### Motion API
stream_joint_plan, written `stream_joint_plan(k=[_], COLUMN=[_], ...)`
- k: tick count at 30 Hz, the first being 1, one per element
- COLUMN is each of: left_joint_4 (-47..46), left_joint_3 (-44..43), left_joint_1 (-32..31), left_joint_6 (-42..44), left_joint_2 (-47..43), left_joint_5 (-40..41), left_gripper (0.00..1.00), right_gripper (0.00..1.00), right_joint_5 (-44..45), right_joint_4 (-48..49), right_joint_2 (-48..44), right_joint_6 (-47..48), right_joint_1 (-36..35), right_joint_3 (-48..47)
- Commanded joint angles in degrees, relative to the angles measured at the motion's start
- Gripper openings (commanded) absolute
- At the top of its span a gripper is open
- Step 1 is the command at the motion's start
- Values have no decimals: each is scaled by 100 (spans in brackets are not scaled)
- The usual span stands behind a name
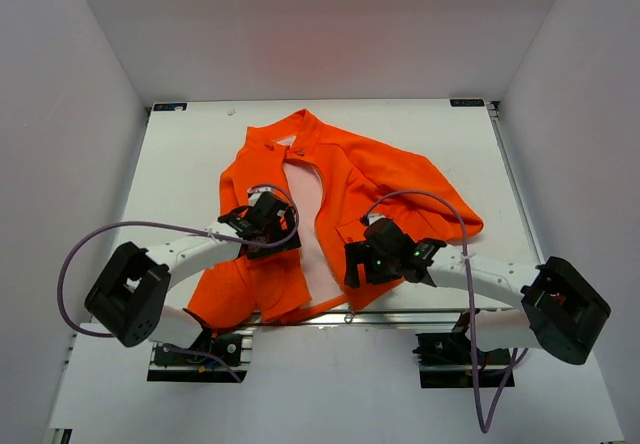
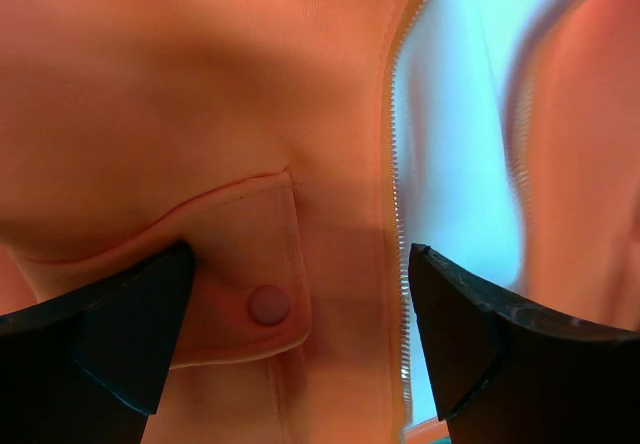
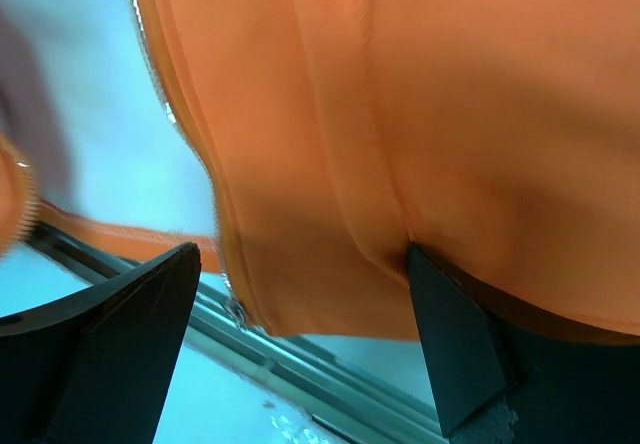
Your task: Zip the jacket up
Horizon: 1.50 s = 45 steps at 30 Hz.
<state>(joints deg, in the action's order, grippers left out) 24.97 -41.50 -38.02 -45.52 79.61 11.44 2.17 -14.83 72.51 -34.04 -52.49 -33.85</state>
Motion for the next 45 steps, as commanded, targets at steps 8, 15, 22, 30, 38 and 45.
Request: stream_joint_plan(k=[8, 15, 22, 30, 38, 45], left_joint_4=[-1582, -638, -476, 939, 1036, 1423], left_joint_3=[-94, -2448, -2539, -2189, -1722, -1563], left_joint_1=[1076, 1772, 1719, 491, -610, -812], left_joint_6=[675, 1475, 1510, 1922, 3207, 2759], left_joint_2=[1459, 2655, 1550, 302, -596, 256], left_joint_5=[-582, -143, -1387, -801, -126, 392], left_gripper=[98, 98, 98, 98, 98, 98], right_gripper=[89, 89, 89, 89, 89, 89], right_joint_5=[-86, 99, 2, -156, -174, -42], right_joint_4=[1166, 1194, 736, 517, -230, -336], right_joint_2=[1405, 2566, 1970, 275, -544, -791], right_joint_6=[354, 775, 970, 636, 767, 811], right_joint_1=[704, 1179, 1188, 1188, 1188, 1188], right_joint_3=[-727, -2344, -2435, -1021, -641, -649])
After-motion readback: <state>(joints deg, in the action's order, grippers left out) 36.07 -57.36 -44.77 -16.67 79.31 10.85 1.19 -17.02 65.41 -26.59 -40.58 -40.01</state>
